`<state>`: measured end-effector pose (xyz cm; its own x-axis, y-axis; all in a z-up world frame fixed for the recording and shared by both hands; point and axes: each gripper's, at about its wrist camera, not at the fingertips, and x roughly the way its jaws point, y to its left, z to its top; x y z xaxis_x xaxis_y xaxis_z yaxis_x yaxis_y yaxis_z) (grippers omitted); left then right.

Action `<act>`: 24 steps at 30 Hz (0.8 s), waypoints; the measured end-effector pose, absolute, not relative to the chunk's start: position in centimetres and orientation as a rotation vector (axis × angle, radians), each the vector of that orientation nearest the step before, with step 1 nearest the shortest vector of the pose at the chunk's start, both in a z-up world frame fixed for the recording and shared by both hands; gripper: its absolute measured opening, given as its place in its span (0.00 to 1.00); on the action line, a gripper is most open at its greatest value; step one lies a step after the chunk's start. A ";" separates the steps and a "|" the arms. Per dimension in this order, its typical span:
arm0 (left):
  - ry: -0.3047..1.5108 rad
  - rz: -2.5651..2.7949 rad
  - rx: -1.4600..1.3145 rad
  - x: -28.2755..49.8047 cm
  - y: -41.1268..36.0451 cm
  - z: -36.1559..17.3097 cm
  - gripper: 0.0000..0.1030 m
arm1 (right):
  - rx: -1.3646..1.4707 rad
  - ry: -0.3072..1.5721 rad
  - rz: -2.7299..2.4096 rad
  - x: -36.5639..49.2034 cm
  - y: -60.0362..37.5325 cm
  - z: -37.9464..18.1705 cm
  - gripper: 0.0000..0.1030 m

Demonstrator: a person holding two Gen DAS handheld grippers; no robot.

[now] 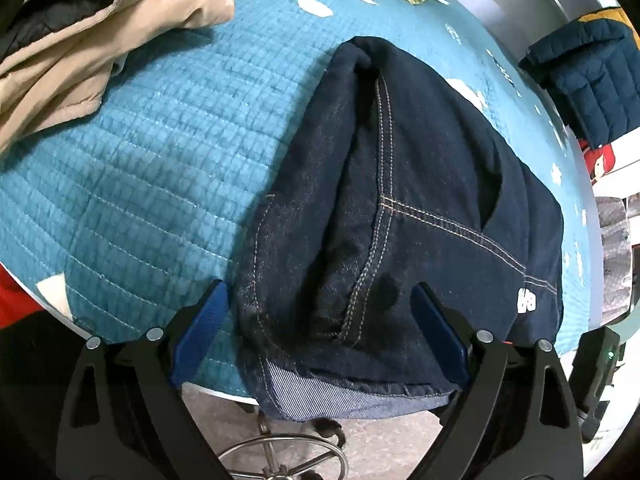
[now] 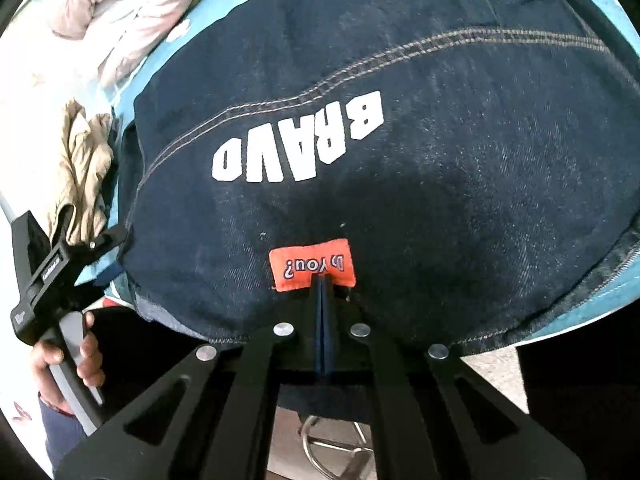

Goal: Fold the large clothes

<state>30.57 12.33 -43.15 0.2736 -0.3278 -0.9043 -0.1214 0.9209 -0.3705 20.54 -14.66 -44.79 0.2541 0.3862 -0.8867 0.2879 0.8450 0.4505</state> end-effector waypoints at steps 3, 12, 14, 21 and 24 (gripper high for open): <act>1.306 -0.157 -0.406 30.4 12.3 -43.2 0.89 | 0.591 1.327 0.084 20.3 -14.6 -44.6 0.00; 1.300 -0.168 -0.504 29.6 13.7 -43.3 0.89 | 0.547 1.283 0.086 20.0 -13.8 -43.4 0.03; 1.304 -0.172 -0.506 29.7 13.7 -43.3 0.88 | 0.527 1.266 0.077 19.9 -13.4 -42.9 0.04; 1.312 -0.182 -0.533 29.5 14.3 -43.2 0.80 | 0.457 1.170 0.086 19.9 -12.2 -40.4 0.27; 1.336 -0.194 -0.539 29.2 14.8 -43.3 0.80 | 0.424 1.139 0.112 20.1 -11.2 -39.6 0.30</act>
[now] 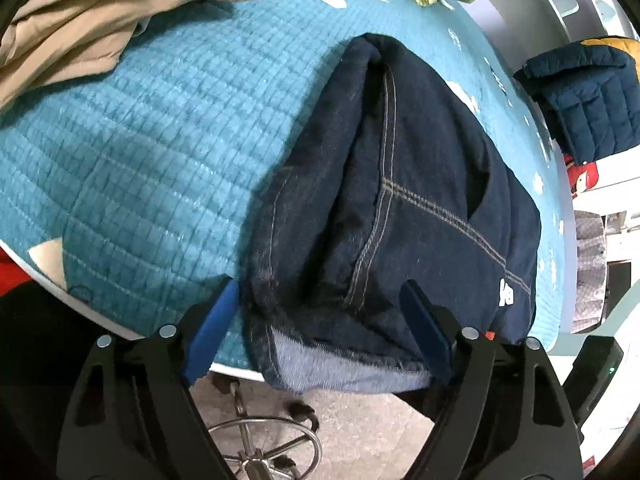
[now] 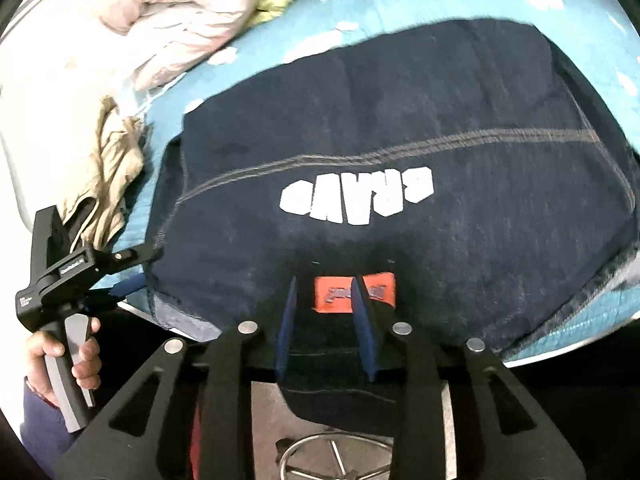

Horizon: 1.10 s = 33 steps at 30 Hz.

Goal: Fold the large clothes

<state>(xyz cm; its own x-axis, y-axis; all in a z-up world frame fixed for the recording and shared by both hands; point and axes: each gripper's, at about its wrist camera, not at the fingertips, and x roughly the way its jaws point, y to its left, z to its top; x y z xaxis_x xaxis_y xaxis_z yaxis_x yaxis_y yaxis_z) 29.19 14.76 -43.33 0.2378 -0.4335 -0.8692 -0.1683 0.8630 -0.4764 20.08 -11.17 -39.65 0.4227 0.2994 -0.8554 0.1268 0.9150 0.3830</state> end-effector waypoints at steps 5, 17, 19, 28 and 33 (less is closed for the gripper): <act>1.344 -0.196 -0.579 28.8 15.1 -43.8 0.80 | 0.419 1.156 0.164 20.2 -9.7 -40.1 0.35; 1.324 -0.243 -0.680 29.0 16.5 -43.4 0.27 | 0.292 1.118 0.269 20.4 -5.5 -39.6 0.44; 1.319 -0.244 -0.638 29.0 16.2 -42.9 0.25 | 0.258 1.104 0.293 20.5 -4.1 -39.5 0.47; 1.276 -0.310 -0.639 29.0 16.1 -39.7 0.23 | 0.136 1.020 0.414 20.4 1.2 -38.5 0.59; 1.267 -0.354 -0.645 29.4 15.3 -37.8 0.23 | 0.095 0.945 0.437 20.8 3.0 -37.5 0.64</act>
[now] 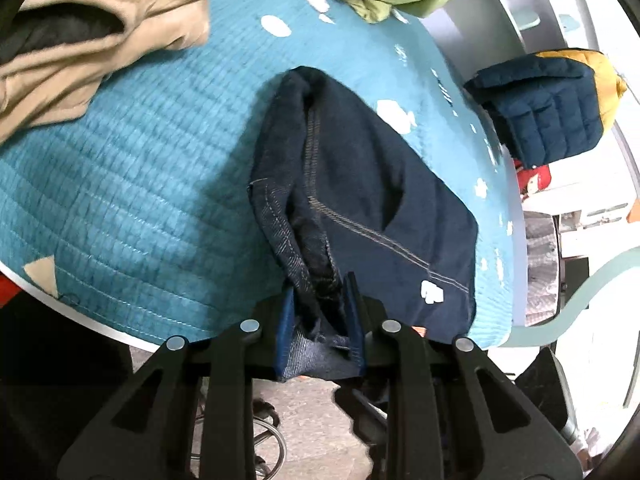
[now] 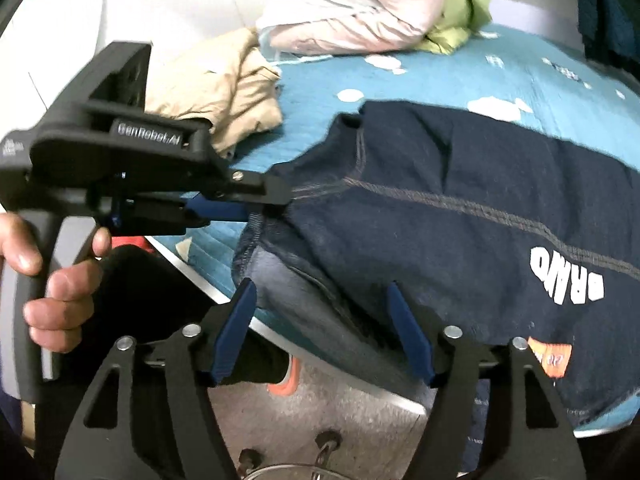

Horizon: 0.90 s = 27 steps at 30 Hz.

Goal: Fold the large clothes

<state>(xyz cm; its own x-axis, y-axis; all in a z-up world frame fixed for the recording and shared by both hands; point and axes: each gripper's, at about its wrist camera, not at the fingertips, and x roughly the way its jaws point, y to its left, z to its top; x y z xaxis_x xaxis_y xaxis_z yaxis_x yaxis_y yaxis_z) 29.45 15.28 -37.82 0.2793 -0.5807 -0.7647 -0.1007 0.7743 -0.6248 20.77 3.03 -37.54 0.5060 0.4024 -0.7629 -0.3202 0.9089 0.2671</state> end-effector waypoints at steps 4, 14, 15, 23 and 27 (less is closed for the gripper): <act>1.259 -0.388 -0.630 30.0 14.4 -36.6 0.23 | 0.048 0.912 0.446 21.1 4.1 -37.4 0.73; 1.262 -0.455 -0.629 31.0 13.5 -35.6 0.23 | -0.040 0.906 0.448 23.3 6.5 -39.0 0.73; 1.264 -0.457 -0.626 31.0 13.5 -35.6 0.23 | -0.040 0.909 0.431 23.7 6.5 -39.2 0.70; 1.198 -0.513 -0.659 31.3 13.5 -34.1 0.23 | 0.058 0.940 0.394 25.0 3.8 -39.3 0.11; 1.111 -0.433 -0.574 31.3 13.4 -31.7 0.27 | 0.246 0.907 0.388 25.1 0.2 -37.2 0.10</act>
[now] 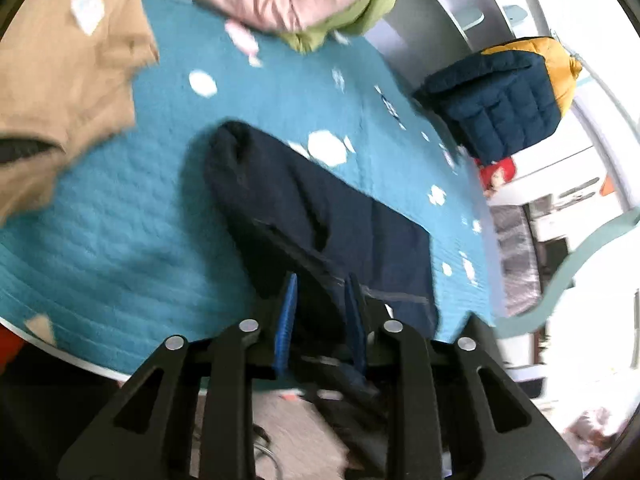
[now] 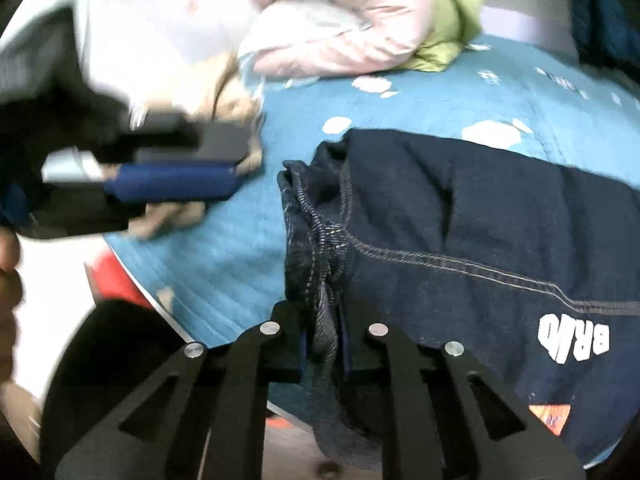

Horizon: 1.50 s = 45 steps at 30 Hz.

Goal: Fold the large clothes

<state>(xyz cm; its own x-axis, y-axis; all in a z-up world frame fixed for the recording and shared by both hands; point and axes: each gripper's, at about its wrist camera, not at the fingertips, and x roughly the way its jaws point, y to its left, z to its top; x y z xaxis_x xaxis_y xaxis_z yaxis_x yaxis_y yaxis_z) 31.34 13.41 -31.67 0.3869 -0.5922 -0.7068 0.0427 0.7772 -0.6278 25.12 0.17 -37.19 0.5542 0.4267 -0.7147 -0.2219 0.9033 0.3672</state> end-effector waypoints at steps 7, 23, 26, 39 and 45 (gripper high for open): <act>1.112 -0.270 -0.399 31.4 10.3 -32.4 0.40 | 0.518 0.771 0.328 23.4 -9.4 -32.0 0.10; 1.274 -0.481 -0.160 29.9 -10.0 -38.6 0.66 | 0.778 0.759 -0.193 16.5 -31.6 -35.4 0.11; 1.289 -0.497 -0.097 29.2 -12.1 -39.9 0.66 | 0.846 0.857 -0.254 15.9 -33.6 -38.8 0.15; 1.294 -0.497 -0.001 29.2 -13.5 -40.4 0.66 | 0.739 0.831 -0.373 13.6 -34.1 -35.6 0.20; 1.298 -0.529 0.044 27.8 -14.6 -40.3 0.66 | 0.656 0.851 -0.259 17.2 -33.1 -34.4 0.16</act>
